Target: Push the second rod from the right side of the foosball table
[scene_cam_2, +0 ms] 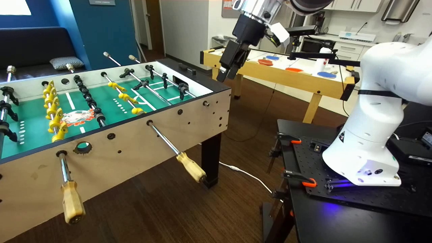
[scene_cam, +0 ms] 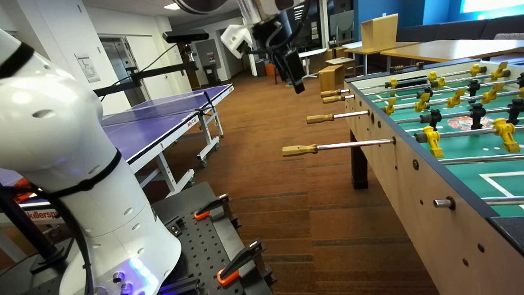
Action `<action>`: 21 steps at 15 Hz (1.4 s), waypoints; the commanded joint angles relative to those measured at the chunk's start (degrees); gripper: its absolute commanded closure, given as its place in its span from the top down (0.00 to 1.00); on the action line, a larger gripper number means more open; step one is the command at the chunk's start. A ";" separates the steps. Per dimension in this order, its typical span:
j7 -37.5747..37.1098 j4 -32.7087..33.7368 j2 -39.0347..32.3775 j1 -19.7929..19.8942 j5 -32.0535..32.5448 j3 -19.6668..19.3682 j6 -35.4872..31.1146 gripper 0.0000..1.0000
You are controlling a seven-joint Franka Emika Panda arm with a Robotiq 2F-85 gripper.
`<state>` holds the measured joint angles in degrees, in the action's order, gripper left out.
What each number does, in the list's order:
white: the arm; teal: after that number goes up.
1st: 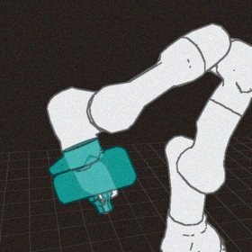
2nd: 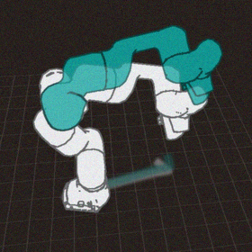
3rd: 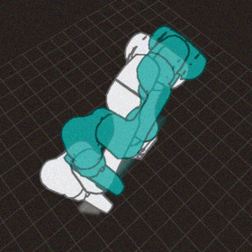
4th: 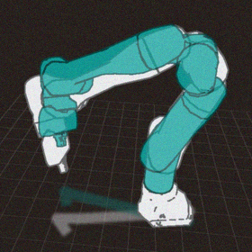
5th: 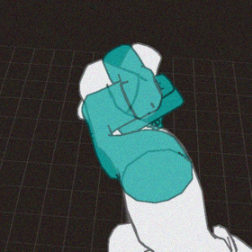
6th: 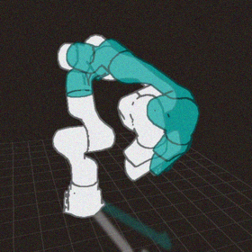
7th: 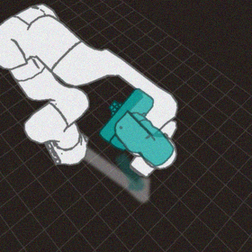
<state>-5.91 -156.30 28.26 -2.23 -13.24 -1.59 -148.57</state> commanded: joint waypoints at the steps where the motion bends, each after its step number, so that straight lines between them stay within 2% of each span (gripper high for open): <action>1: -5.92 4.25 -12.32 -3.72 -5.46 3.33 -9.49 1.00; 5: -7.60 11.05 -25.89 -7.83 -12.40 4.49 -17.86 1.00; 8: -5.97 17.59 -33.43 -9.87 -19.11 4.91 -18.23 1.00; 9: -5.79 19.11 -34.89 -9.60 -18.95 5.05 -16.37 1.00; 10: -7.29 14.65 -30.76 -7.58 -16.00 6.54 -17.33 1.00; 13: -7.56 18.11 -35.01 -7.50 -16.26 7.11 -17.42 1.00; 16: -7.58 18.47 -35.26 -7.45 -16.25 7.06 -17.42 1.00; 21: -18.49 24.16 -40.47 -8.32 -15.30 7.72 -17.48 1.00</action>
<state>-18.10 -136.57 -8.27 -10.80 -30.00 5.21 -165.99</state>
